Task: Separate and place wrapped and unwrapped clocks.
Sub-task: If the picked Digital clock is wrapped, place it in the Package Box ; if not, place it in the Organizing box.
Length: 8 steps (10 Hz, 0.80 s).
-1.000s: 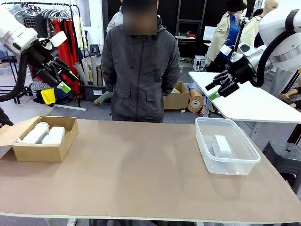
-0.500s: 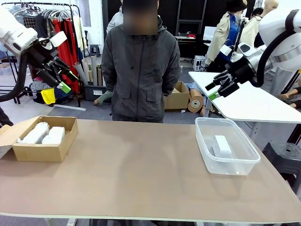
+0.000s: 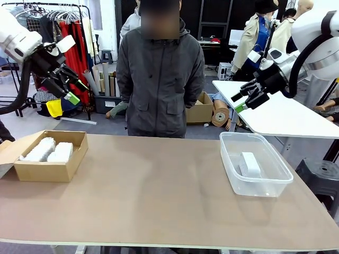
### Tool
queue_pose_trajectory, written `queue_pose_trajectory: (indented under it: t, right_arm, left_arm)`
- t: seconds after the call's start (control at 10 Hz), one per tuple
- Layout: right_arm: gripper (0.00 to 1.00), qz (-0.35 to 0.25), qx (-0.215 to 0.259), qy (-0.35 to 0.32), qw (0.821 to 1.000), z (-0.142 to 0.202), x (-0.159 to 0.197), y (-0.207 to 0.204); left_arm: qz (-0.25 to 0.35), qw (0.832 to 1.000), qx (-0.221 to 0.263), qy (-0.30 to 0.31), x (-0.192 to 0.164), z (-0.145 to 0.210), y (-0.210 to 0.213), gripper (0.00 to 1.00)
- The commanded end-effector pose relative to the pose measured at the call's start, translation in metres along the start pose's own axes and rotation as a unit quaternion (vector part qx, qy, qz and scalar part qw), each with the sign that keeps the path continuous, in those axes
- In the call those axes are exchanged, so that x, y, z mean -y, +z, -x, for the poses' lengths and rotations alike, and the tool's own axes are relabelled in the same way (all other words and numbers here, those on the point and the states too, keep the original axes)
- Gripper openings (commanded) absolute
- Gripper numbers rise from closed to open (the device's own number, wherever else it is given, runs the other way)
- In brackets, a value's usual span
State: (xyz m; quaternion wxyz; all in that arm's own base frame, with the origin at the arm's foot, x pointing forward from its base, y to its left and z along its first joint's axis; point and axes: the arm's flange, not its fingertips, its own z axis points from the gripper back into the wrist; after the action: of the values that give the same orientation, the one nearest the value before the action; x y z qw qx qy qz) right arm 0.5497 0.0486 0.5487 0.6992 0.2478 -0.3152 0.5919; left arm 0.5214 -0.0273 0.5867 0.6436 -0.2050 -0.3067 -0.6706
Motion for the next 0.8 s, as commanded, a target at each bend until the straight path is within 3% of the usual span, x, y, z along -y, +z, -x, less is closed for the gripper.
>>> queue_pose_trajectory:
  t: [0.0, 0.7]
  right_arm:
    - [1.0, -0.001, 0.001, 0.01, 1.0, -0.0003, -0.0004, 0.0006]
    - [1.0, -0.001, 0.001, 0.01, 1.0, -0.0003, -0.0004, 0.0006]
  left_arm:
    - [0.003, 1.0, -0.003, -0.008, 0.0024, 0.002, 0.0022, 1.0]
    - [0.003, 1.0, -0.003, -0.008, 0.0024, 0.002, 0.0022, 1.0]
